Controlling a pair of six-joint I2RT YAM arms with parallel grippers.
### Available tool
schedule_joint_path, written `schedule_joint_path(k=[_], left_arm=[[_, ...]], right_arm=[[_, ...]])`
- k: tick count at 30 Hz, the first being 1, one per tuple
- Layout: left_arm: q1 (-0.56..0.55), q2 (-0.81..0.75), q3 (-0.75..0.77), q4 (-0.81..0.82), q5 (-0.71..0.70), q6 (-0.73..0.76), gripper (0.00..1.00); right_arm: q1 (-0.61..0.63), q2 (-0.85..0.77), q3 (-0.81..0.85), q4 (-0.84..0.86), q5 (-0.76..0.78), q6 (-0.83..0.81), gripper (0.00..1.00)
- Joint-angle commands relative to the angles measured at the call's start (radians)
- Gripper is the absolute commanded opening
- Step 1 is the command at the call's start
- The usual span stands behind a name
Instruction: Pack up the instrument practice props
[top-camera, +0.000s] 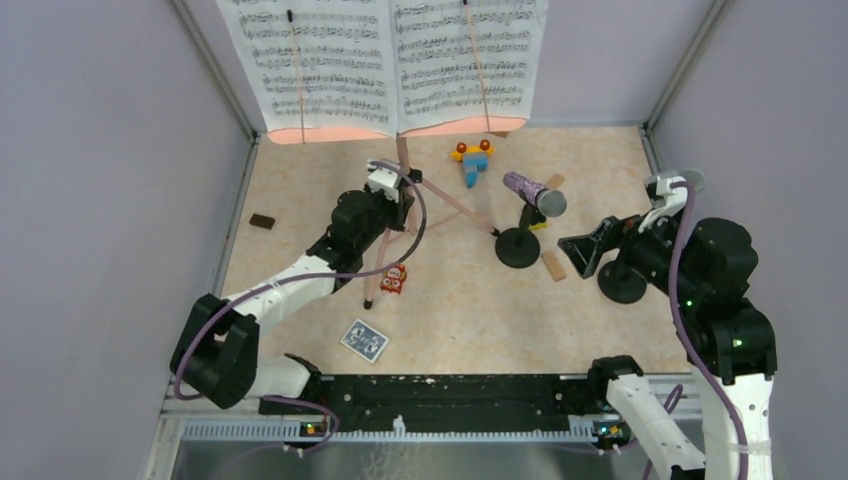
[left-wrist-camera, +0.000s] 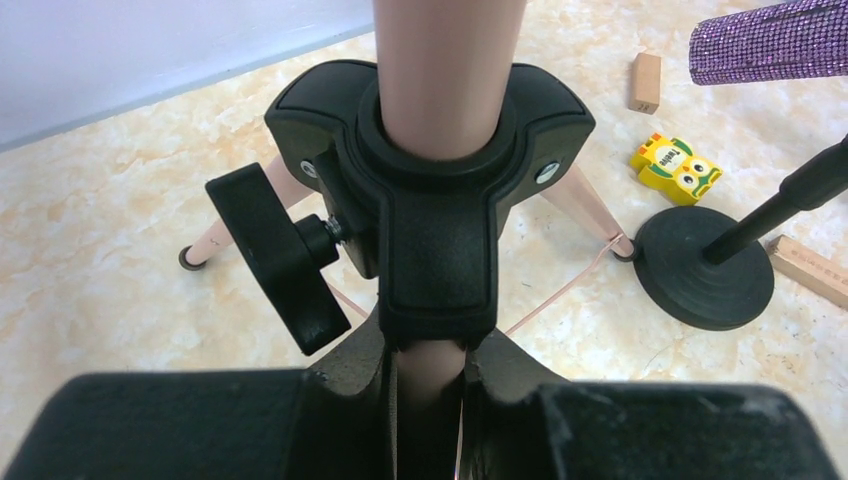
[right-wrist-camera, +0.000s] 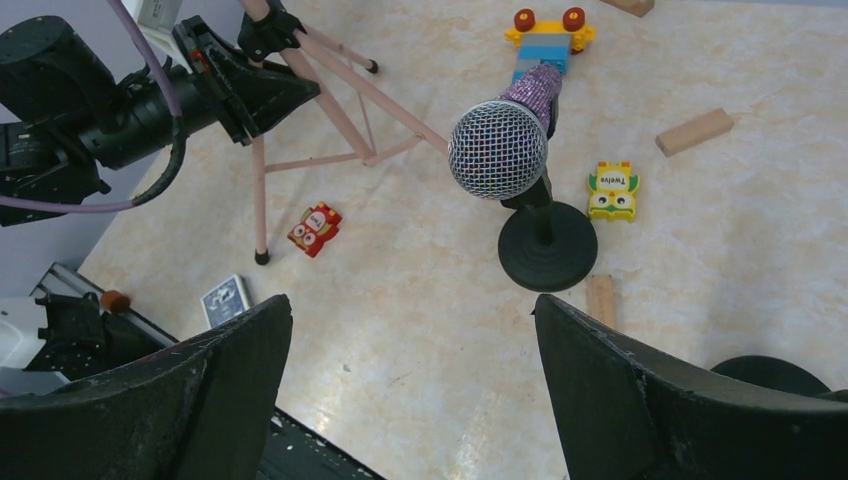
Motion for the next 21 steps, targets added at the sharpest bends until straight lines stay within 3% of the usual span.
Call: schedule_joint_path(k=[1,12,17,21], left_arm=[[-0.091,0.017,-0.018,-0.015,0.056,-0.152,0.12],[-0.168,0.062,-0.004,-0.022,-0.074,-0.188,0.14],[-0.168,0.062,0.017,-0.041,-0.091,-0.164,0.44],[-0.168,0.053,0.047,-0.076,-0.1,-0.149,0.57]], right_arm=[[0.008,-0.008,0.012,0.01,0.014,-0.007,0.9],[0.008,0.0,0.019,0.006,0.025,-0.007,0.9],[0.009,0.001,0.02,0.019,0.036,0.0,0.9],[0.008,0.003,0.025,0.036,0.035,0.014,0.9]])
